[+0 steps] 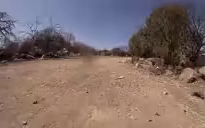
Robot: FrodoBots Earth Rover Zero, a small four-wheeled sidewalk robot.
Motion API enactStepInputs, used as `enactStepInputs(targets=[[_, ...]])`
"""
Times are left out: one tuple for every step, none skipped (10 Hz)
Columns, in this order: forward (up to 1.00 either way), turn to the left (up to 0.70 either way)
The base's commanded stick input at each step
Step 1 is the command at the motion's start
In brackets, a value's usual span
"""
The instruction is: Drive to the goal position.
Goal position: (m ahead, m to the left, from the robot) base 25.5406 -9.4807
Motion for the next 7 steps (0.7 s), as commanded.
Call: enactStepInputs(targets=[[1.00,0.00],[1.00,0.00],[1.00,0.00],[1.00,0.00],[1.00,0.00],[1.00,0.00],[1.00,0.00]])
